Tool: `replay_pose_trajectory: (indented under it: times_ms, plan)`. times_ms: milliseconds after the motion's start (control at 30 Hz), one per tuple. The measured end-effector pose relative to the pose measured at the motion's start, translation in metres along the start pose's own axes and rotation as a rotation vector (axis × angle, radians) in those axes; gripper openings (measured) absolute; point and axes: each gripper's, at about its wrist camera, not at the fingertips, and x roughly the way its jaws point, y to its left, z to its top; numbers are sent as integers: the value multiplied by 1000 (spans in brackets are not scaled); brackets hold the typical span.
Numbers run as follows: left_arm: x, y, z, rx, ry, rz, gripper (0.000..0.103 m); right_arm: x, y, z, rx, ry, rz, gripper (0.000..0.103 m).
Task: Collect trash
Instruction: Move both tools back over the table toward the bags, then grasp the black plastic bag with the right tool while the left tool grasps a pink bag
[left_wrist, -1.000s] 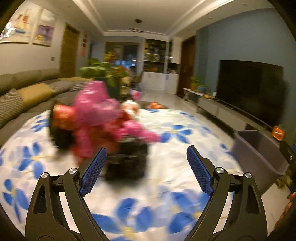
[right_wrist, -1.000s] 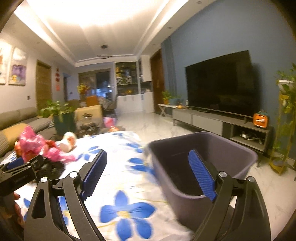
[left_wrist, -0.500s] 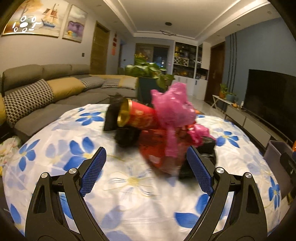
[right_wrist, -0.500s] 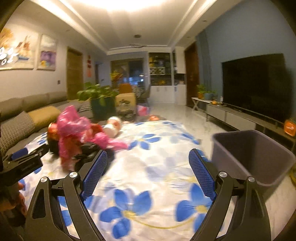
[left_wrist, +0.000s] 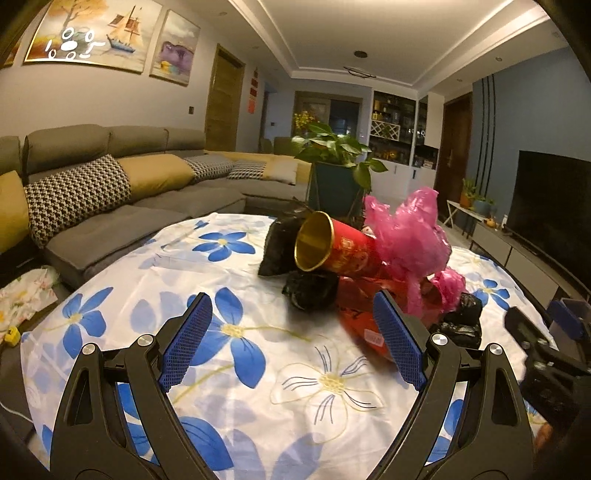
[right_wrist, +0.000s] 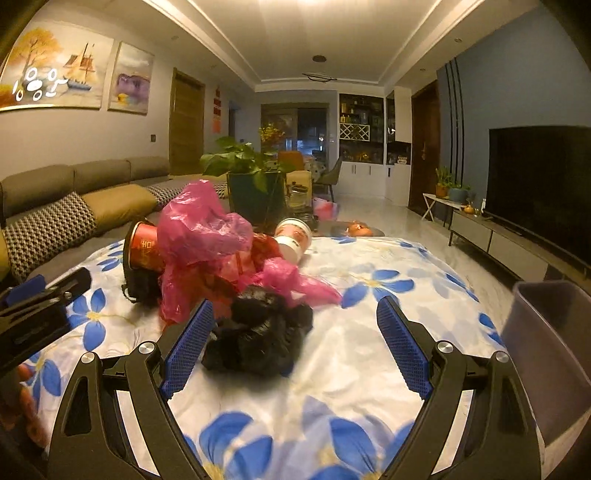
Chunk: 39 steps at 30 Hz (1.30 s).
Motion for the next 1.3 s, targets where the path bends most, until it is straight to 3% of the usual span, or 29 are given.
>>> replay_pose_trajectory:
  times_ms: [333, 433, 500, 533, 667, 867, 1033, 1100, 1200, 1300]
  plan:
    - [4, -4, 12, 34, -17, -12, 87, 44, 7, -1, 11, 113, 26, 61]
    - [5, -10, 17, 38, -20, -36, 87, 53, 9, -5, 4, 159, 42, 47]
    - [6, -15, 20, 46, -29, -58, 87, 58, 8, -7, 14, 183, 52, 26]
    - [7, -18, 21, 50, -33, -77, 87, 59, 9, -8, 18, 189, 54, 22]
    - [14, -35, 26, 71, -31, -131, 87, 45, 1, -9, 50, 160, 57, 16]
    - [40, -66, 34, 119, -14, -192, 86, 12, -21, -11, 79, 105, 31, 16]
    - [62, -80, 39, 124, 40, -244, 70, -14, -37, -9, 60, 60, 10, 16]
    - [71, -83, 38, 109, 84, -280, 50, -19, -42, -9, 62, 53, 7, 16]
    - [78, -86, 34, 105, 119, -301, 28, -23, -53, -6, 74, 47, 3, 16]
    - [71, -88, 30, 107, 102, -308, 25, -28, -61, -6, 86, 41, -4, 16]
